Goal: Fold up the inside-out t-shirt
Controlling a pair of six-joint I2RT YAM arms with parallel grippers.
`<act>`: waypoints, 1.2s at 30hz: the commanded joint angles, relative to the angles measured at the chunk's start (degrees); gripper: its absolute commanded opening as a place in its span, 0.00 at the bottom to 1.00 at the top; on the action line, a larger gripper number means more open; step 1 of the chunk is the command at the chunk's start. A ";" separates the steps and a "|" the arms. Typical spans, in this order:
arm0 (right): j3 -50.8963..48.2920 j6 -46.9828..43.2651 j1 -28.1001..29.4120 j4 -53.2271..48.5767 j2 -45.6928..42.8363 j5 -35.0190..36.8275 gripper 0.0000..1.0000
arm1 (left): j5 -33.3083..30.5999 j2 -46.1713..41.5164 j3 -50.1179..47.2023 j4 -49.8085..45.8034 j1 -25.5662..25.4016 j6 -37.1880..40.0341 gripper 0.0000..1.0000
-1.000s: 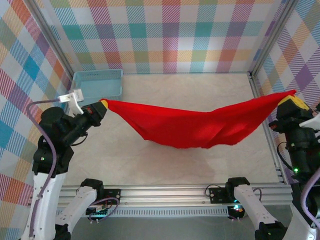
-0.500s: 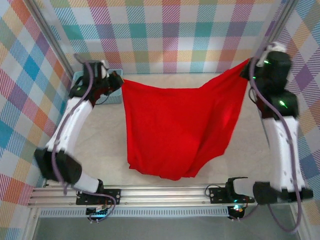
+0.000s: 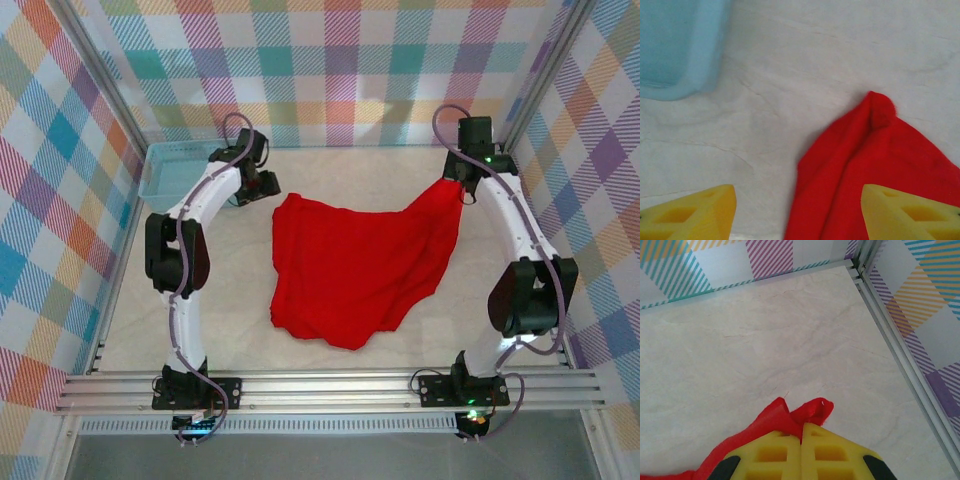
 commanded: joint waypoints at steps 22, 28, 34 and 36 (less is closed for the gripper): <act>-6.32 0.42 -1.75 5.85 -3.01 -1.84 0.00 | -19.44 24.98 21.70 1.64 -8.55 9.45 0.57; -7.91 2.99 -4.56 3.58 -5.50 -0.50 0.00 | -23.48 27.25 25.63 -2.56 -5.89 5.46 0.41; -9.25 4.21 -6.69 2.97 -8.48 -0.43 0.00 | -22.81 26.54 24.85 -3.08 -5.05 6.33 0.25; -9.44 4.02 -6.73 3.21 -9.02 -1.63 0.00 | -21.61 25.65 23.63 -2.35 -5.10 6.31 0.18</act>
